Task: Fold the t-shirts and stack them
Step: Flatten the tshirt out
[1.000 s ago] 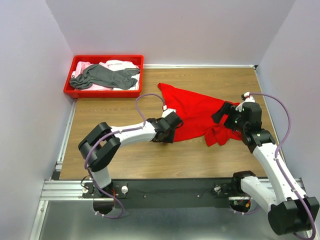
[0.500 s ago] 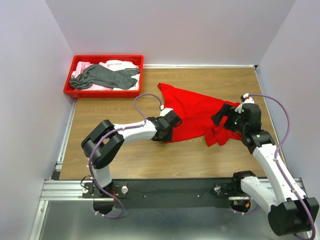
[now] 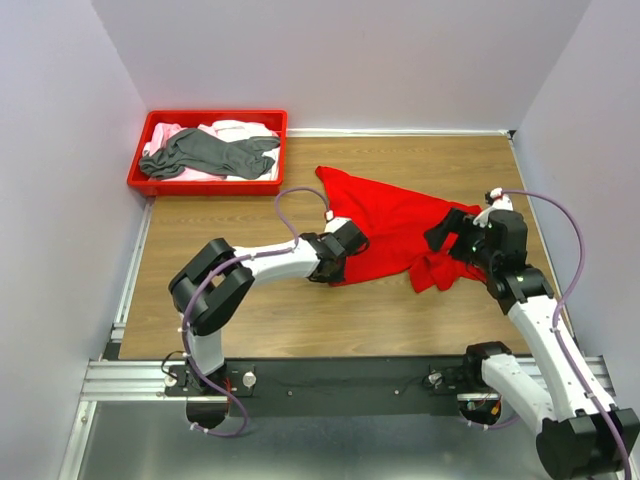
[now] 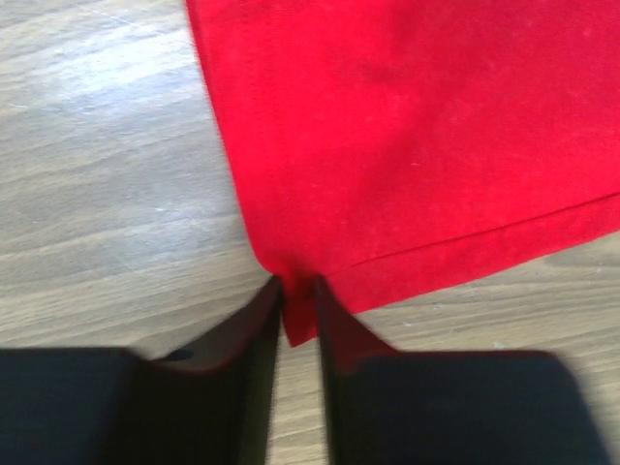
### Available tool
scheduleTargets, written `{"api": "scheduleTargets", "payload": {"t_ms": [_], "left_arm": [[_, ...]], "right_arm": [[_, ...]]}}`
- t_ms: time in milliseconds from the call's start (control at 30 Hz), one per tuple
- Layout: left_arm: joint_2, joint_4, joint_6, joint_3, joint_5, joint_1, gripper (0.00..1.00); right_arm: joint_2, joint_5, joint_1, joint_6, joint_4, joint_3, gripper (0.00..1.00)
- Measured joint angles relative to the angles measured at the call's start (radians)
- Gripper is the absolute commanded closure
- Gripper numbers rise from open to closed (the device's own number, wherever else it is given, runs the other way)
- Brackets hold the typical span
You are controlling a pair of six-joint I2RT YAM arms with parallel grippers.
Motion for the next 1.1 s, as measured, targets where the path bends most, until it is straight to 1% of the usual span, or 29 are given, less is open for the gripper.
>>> {"api": "scheduleTargets", "payload": {"t_ms": [33, 67, 200, 300, 467, 600, 767, 800, 833, 1000, 1100], "left_arm": [[0.005, -0.004, 0.0, 0.006, 0.0, -0.005, 0.96], [0.008, -0.007, -0.003, 0.01, 0.0, -0.008, 1.0], [0.013, -0.013, -0.002, 0.018, -0.001, -0.02, 1.0], [0.009, -0.022, 0.002, 0.018, -0.002, -0.001, 1.0], [-0.029, -0.091, 0.045, 0.016, -0.036, 0.107, 1.0], [-0.105, -0.105, 0.106, 0.017, -0.069, 0.18, 1.0], [-0.151, -0.056, 0.188, 0.017, -0.052, 0.177, 1.0], [-0.151, -0.037, 0.205, 0.013, -0.042, 0.176, 1.0], [-0.151, -0.028, 0.211, 0.01, -0.039, 0.176, 1.0], [-0.156, 0.039, 0.279, -0.029, -0.011, 0.176, 1.0], [-0.171, 0.076, 0.316, -0.051, 0.001, 0.177, 1.0]], "right_arm": [[-0.003, 0.0, 0.002, 0.0, 0.0, 0.0, 0.0], [-0.009, 0.001, 0.008, 0.0, 0.0, -0.003, 0.0], [-0.023, 0.002, 0.023, 0.0, 0.0, -0.013, 0.0], [-0.024, 0.002, 0.033, 0.005, -0.001, -0.019, 0.0], [0.047, 0.002, 0.035, 0.037, -0.013, -0.02, 0.03], [0.134, 0.003, 0.035, 0.083, -0.03, -0.042, 0.09], [0.198, 0.016, 0.035, 0.163, -0.053, -0.103, 0.15], [0.211, 0.019, 0.035, 0.183, -0.058, -0.114, 0.19], [0.219, 0.023, 0.035, 0.2, -0.063, -0.123, 0.21], [0.237, 0.028, 0.04, 0.275, -0.081, -0.135, 0.27], [0.236, 0.036, 0.073, 0.349, -0.081, -0.143, 0.31]]}}
